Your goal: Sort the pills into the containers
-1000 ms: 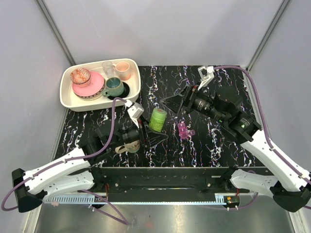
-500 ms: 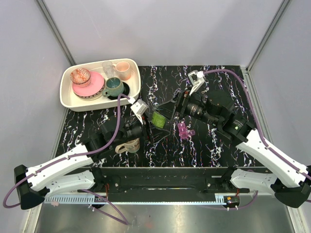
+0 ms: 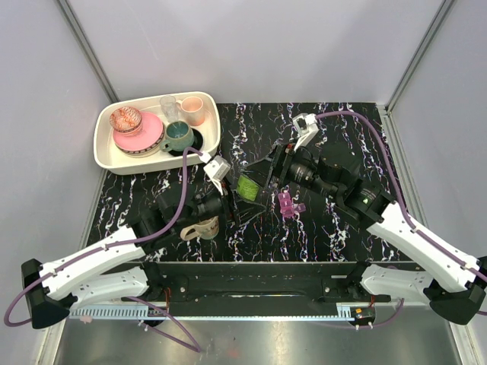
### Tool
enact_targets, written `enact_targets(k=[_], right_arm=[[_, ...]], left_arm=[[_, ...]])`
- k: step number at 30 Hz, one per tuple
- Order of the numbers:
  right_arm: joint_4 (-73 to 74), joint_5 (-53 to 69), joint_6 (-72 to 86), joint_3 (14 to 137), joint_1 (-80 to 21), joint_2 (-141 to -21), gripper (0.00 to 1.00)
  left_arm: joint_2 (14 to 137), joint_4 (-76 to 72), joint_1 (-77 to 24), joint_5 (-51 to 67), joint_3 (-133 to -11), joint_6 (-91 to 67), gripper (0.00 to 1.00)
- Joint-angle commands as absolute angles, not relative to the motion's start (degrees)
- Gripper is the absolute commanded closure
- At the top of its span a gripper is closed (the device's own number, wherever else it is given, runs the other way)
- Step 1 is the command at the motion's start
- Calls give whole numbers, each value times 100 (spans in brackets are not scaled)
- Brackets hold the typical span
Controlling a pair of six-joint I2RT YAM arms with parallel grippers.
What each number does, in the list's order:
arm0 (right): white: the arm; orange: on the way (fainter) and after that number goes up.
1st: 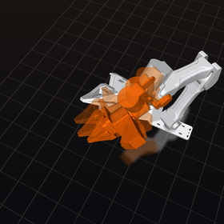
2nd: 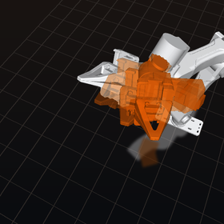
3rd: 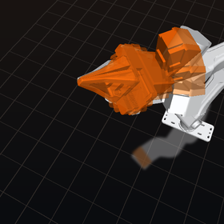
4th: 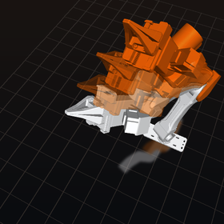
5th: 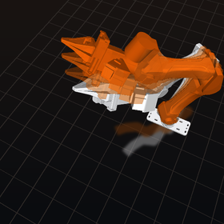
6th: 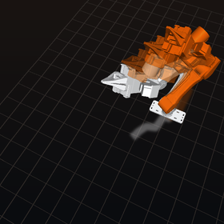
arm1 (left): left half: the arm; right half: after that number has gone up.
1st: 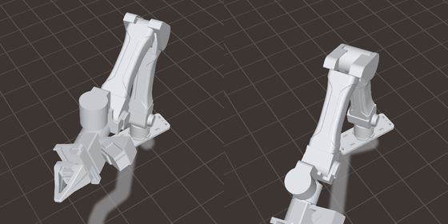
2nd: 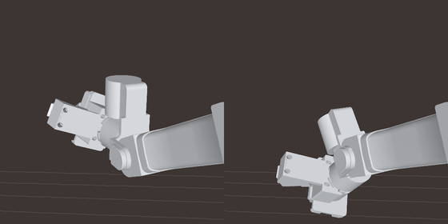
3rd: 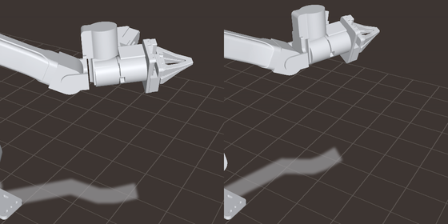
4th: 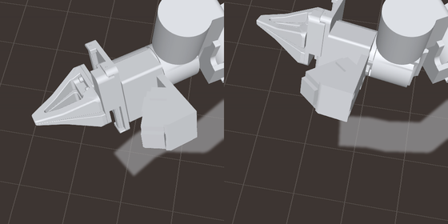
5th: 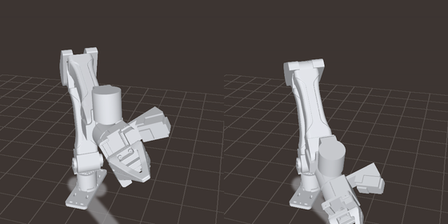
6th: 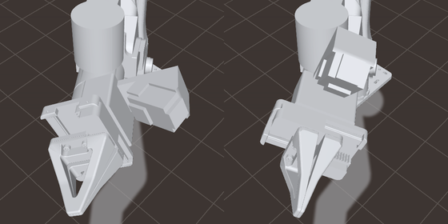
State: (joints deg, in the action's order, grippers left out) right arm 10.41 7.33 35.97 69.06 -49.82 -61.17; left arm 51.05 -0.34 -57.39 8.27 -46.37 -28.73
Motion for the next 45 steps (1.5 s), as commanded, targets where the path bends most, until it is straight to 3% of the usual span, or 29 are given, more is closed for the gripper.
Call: enact_targets(k=[1, 8, 19, 24, 28, 32, 36, 40, 45], right_arm=[[967, 510, 3656, 6864, -5045, -6161, 19], [976, 554, 3674, 6856, -5027, -6179, 27], [686, 1414, 3437, 6785, -5045, -6074, 79], [317, 2345, 2989, 6654, -5036, -5810, 82], [220, 2803, 2672, 6583, -5036, -5581, 82], [220, 3163, 2435, 6548, -5036, -5397, 75], [264, 3234, 2443, 6460, -5036, -5344, 40], [299, 3173, 2487, 6346, -5036, -5326, 30], [360, 3059, 2452, 6311, -5036, -5282, 27]], left_arm=[[4896, -633, -5757, 809, -4878, -2795, 100], [4852, -668, -5757, 800, -4834, -2812, 100], [4606, -1080, -5757, 975, -4483, -2927, 100], [4474, -1599, -5748, 1457, -4210, -2979, 100], [4500, -1889, -5748, 2038, -4140, -3023, 100], [4518, -2205, -5757, 2469, -4070, -3085, 100], [4526, -2267, -5757, 2593, -4069, -3085, 100], [4526, -2294, -5757, 2645, -4078, -3076, 100], [4509, -2312, -5757, 2698, -4061, -3076, 100]])
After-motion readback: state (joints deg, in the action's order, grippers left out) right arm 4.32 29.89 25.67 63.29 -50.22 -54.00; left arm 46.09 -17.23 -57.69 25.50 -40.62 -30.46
